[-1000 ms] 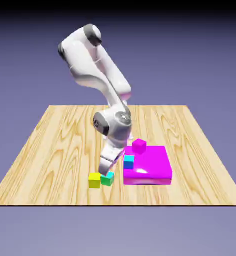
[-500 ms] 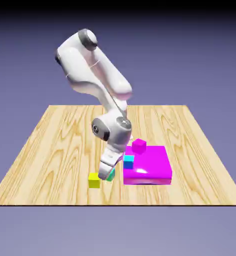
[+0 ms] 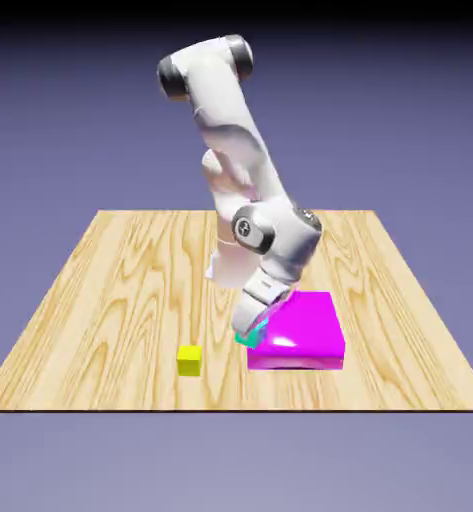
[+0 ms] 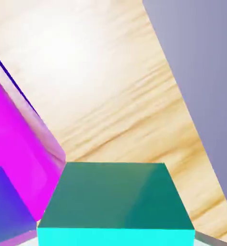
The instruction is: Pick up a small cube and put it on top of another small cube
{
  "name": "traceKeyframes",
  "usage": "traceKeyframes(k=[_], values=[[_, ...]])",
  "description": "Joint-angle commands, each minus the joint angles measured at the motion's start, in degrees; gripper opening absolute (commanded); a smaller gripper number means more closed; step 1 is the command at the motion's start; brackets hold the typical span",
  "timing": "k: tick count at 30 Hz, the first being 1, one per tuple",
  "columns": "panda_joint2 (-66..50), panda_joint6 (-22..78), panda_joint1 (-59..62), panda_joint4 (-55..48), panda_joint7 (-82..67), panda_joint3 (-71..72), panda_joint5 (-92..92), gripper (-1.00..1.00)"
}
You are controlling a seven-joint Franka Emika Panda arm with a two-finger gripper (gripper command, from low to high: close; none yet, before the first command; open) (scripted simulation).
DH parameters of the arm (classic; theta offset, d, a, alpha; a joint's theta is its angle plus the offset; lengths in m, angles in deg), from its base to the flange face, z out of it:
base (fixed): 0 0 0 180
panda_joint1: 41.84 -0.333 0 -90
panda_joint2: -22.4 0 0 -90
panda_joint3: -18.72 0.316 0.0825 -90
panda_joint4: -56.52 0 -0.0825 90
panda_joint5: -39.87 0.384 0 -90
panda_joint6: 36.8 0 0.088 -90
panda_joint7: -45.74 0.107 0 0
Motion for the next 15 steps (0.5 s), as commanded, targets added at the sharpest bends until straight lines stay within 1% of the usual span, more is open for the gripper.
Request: traceKeyframes(k=[1,5,15], values=[[1.5,-0.1,-2.1,0.1,1.5,-1.2,1.4,-1.00],[8.1,0.2,-10.4,1.7,7.1,-7.1,9.1,-1.00],[25.7,3.4,-31.2,10.4,22.9,-25.8,33.7,-1.00]])
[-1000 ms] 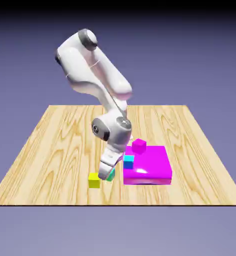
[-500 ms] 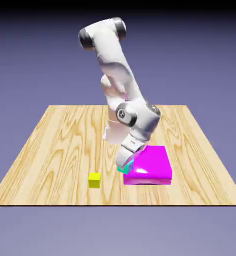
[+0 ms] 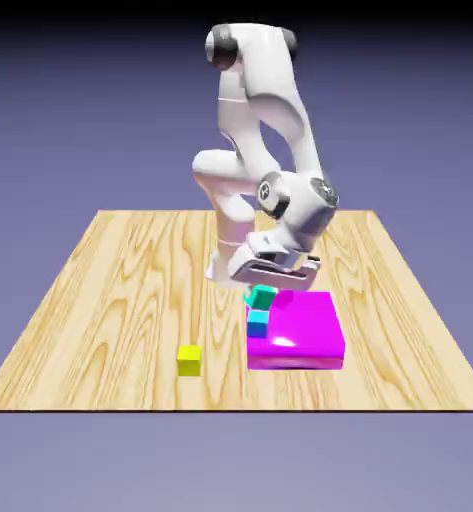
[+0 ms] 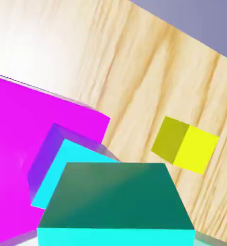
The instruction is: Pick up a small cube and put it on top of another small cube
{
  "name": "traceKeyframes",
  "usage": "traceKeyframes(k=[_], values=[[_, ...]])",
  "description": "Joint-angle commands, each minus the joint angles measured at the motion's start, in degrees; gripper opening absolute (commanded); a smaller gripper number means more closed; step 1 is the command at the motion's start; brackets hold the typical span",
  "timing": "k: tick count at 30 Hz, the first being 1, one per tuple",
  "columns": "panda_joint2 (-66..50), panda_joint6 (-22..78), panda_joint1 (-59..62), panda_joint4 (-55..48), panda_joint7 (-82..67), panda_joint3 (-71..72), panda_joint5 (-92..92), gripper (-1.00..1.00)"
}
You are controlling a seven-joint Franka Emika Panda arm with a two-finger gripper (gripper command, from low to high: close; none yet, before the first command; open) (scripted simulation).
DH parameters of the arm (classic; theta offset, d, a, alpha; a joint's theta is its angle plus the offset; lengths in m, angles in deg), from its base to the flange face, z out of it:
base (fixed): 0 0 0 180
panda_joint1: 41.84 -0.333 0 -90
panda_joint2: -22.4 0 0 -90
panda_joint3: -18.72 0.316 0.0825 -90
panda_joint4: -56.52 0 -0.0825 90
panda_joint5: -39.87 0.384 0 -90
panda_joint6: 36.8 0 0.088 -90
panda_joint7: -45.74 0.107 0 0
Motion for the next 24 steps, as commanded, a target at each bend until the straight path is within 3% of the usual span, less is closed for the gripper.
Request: traceKeyframes(k=[1,14,17,24], values=[[1.8,0.4,-2.1,0.9,1.7,-1.9,2.3,-1.00],[24.7,4.6,-29.0,12.2,22.2,-26.2,34.3,-1.00],[23.0,6.8,-25.4,15.6,21.1,-27.1,35.6,-1.00],[12.7,-8.4,-28.2,20.4,18.6,-25.3,40.8,-1.00]])
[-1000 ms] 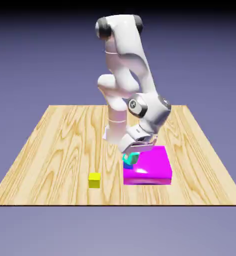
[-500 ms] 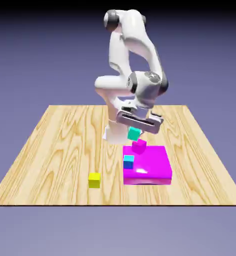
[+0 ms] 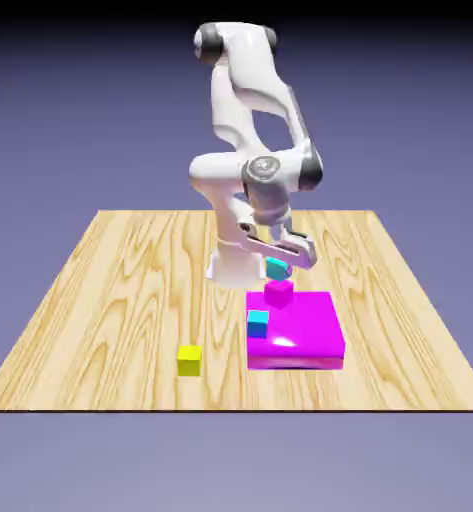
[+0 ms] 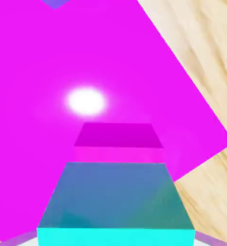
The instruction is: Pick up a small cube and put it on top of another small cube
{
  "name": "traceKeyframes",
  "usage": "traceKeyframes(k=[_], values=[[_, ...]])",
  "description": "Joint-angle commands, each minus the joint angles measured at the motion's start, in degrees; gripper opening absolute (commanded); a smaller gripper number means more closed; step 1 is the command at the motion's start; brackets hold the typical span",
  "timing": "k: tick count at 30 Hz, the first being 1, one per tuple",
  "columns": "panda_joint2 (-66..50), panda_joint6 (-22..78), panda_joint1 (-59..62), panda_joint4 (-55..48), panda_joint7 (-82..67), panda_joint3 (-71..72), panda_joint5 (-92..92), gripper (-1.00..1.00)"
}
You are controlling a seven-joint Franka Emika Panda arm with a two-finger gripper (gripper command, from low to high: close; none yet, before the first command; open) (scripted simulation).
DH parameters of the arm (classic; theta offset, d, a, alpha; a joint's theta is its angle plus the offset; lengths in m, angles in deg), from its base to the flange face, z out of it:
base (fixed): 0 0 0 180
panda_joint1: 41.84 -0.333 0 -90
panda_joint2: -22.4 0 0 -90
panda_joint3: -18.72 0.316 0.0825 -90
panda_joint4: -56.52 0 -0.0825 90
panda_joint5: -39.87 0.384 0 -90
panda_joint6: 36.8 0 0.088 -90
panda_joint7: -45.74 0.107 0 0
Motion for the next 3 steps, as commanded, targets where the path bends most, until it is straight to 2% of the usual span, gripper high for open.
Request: traceKeyframes(k=[1,3], values=[[0.0,0.0,0.0,0.0,0.1,0.0,-0.1,1.00],[1.7,2.5,0.5,-0.8,0.5,-0.3,-1.0,1.00]])
